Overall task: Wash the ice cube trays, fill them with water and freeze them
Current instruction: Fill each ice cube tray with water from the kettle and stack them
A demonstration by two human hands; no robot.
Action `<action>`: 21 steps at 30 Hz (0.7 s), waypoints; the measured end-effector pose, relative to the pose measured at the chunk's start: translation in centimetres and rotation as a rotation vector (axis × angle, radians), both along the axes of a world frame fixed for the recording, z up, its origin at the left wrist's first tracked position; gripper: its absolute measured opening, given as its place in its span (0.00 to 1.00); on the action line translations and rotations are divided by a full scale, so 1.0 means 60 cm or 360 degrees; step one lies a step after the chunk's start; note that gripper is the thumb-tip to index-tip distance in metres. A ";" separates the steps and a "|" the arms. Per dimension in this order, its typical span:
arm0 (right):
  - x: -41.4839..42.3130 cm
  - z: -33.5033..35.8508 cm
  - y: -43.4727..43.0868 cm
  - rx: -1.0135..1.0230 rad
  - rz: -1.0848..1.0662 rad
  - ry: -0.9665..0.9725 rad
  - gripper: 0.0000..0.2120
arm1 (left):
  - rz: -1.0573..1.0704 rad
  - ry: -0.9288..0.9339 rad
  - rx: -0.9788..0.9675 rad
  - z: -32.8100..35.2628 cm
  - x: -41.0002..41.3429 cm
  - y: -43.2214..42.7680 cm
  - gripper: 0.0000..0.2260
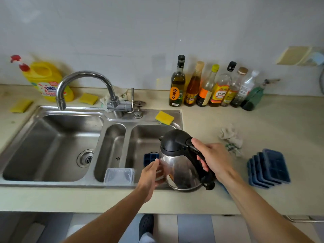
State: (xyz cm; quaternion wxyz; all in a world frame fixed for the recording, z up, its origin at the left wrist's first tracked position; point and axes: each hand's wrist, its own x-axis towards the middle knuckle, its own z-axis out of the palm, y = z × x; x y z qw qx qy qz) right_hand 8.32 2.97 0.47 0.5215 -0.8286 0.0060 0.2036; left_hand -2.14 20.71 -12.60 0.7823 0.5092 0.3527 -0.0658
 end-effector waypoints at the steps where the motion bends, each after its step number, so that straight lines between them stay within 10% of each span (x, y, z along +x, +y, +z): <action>1: 0.001 0.001 0.005 -0.0010 0.0014 0.0011 0.28 | 0.0013 0.0006 -0.0025 -0.002 -0.002 0.002 0.19; 21: 0.012 -0.003 0.059 -0.0117 0.0139 0.0044 0.29 | 0.0082 0.0126 -0.0262 -0.006 -0.010 0.032 0.18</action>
